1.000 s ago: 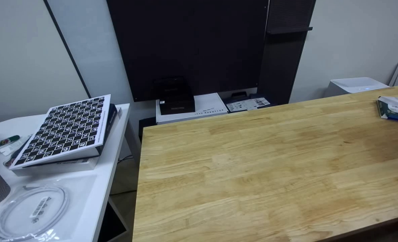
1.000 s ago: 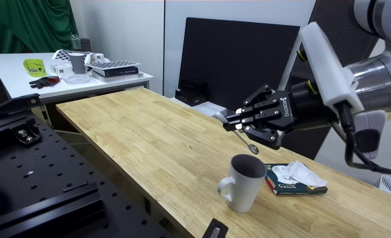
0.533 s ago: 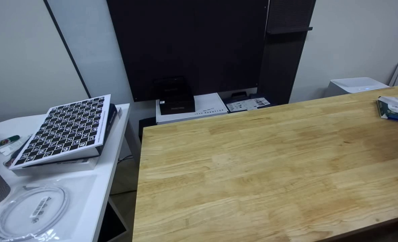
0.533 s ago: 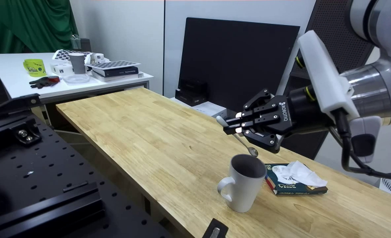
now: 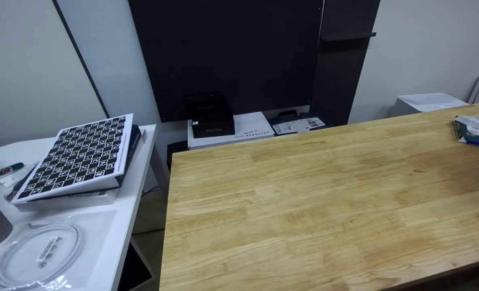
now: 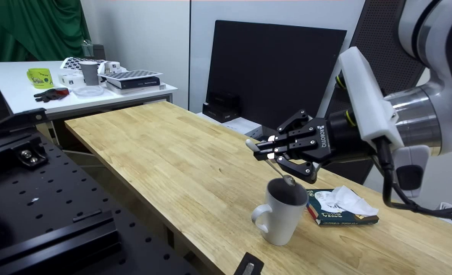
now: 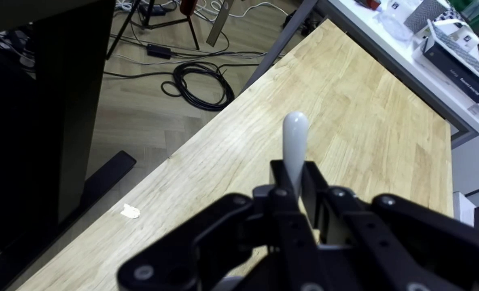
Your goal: Take the spoon from the table and place it in the white cup
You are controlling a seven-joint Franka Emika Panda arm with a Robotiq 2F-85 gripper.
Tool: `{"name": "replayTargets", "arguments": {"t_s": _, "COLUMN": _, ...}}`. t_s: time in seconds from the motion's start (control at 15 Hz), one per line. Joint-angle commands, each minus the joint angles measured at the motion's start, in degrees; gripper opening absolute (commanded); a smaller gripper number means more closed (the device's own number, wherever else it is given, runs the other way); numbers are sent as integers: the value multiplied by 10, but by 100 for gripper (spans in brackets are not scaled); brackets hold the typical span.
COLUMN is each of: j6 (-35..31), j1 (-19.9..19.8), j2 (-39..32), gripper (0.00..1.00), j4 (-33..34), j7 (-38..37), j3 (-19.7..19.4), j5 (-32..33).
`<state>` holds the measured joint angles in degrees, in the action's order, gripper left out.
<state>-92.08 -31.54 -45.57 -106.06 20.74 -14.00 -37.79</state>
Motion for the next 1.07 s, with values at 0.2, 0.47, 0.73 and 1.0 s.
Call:
{"name": "replayTargets", "arguments": {"t_s": 0.2, "j6": 37, "j1": -30, "j2": -69, "gripper": 3, "j4": 76, "j7": -27, "j3": 12, "j5": -10}}
{"name": "replayTargets", "arguments": {"t_s": 0.47, "j6": 44, "j1": -37, "j2": -80, "gripper": 3, "j4": 90, "j7": -30, "j3": 12, "j5": -11}}
{"name": "replayTargets", "arguments": {"t_s": 0.73, "j6": 54, "j1": -46, "j2": -97, "gripper": 3, "j4": 109, "j7": -35, "j3": 12, "j5": -13}}
{"name": "replayTargets", "arguments": {"t_s": 1.0, "j6": 57, "j1": -53, "j2": -112, "gripper": 3, "j4": 125, "j7": -40, "j3": 14, "j5": -15}}
